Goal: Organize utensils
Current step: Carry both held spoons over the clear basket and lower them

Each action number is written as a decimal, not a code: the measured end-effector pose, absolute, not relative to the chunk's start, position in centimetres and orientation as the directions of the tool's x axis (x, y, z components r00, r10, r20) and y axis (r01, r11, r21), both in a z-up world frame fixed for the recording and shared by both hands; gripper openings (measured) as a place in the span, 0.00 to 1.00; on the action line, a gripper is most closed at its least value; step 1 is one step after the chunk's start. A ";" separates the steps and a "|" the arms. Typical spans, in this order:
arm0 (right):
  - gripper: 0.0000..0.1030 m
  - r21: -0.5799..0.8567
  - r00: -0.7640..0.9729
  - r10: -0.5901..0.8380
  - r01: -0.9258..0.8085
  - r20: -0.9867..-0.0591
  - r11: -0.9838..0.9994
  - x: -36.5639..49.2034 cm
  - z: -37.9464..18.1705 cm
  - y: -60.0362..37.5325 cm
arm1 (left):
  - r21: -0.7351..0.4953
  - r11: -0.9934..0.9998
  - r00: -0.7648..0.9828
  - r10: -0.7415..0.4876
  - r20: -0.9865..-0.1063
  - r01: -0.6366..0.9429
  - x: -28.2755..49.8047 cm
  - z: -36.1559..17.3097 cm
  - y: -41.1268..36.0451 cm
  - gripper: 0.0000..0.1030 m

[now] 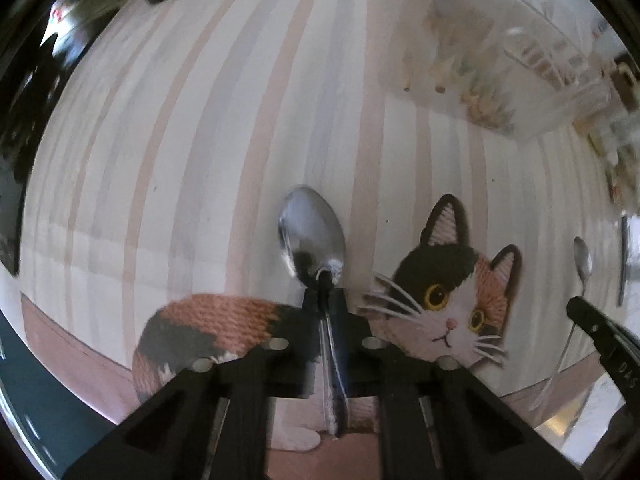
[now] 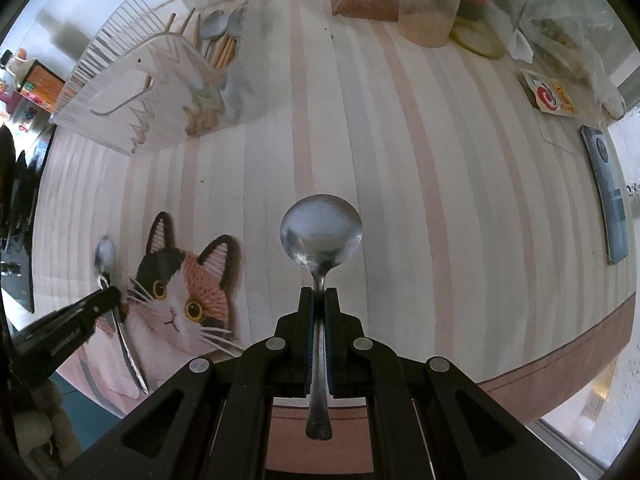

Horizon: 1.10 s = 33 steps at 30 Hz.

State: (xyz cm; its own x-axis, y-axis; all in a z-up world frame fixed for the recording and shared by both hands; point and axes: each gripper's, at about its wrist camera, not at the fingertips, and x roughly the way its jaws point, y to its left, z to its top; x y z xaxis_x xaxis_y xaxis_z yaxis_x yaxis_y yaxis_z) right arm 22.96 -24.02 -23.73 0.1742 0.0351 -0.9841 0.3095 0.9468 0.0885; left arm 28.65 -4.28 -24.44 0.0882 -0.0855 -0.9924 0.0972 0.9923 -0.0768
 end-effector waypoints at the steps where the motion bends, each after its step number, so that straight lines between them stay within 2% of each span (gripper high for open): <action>1: 0.04 0.089 0.175 0.036 0.309 -0.984 0.947 22.9 -23.7 -24.0 | -0.074 0.992 0.087 -0.083 -0.993 0.103 28.7 -24.4 -4.4 0.03; 7: 0.04 0.097 0.196 0.037 0.308 -0.980 0.946 23.1 -23.2 -24.4 | -0.051 0.991 0.127 -0.066 -0.990 0.121 28.5 -23.1 -5.0 0.01; 18: 0.04 0.131 0.277 0.047 0.293 -0.960 0.947 24.0 -19.3 -24.4 | -0.080 0.988 0.261 -0.112 -0.959 0.130 28.2 -15.8 -3.6 0.01; 25: 0.04 0.196 0.370 0.087 0.268 -0.925 0.943 24.9 -14.5 -24.2 | -0.124 0.980 0.379 -0.175 -0.909 0.155 30.0 -9.4 -3.7 0.00; 33: 0.04 0.258 0.494 0.124 0.213 -0.861 0.942 30.2 -7.9 -24.8 | -0.198 0.960 0.440 -0.267 -0.858 0.196 35.4 -3.5 -5.5 0.01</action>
